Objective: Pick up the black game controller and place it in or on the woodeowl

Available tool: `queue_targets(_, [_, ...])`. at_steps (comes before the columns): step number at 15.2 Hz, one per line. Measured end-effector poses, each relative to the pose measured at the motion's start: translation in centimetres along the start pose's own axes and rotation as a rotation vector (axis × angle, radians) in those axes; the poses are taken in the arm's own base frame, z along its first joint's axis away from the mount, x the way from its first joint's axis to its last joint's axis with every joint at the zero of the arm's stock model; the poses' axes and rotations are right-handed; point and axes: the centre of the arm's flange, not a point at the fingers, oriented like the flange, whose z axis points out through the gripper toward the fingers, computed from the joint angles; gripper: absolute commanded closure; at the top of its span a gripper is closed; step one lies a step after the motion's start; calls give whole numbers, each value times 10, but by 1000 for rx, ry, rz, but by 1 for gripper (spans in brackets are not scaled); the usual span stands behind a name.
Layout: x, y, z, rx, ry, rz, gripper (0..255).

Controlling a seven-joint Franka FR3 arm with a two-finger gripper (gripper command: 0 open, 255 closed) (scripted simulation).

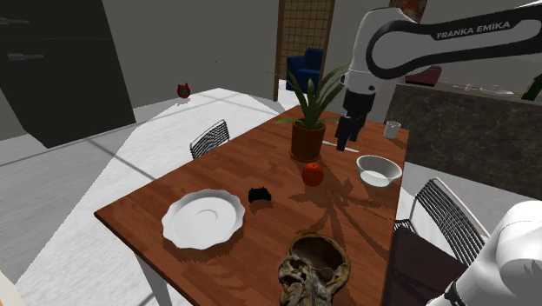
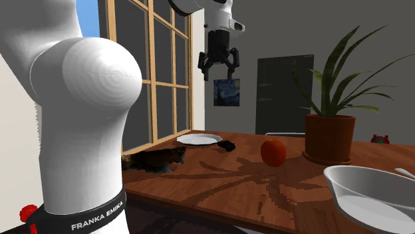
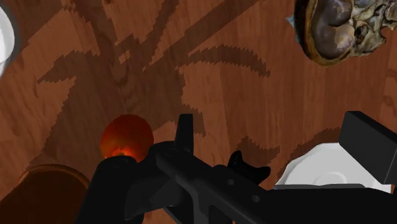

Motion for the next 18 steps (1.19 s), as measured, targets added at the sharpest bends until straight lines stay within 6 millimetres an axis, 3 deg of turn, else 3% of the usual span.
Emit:
queue_targets(4, [45,-4,34,6,-29,-41,0])
queue_targets(18, [195,-50,153,25,-130,-186,0])
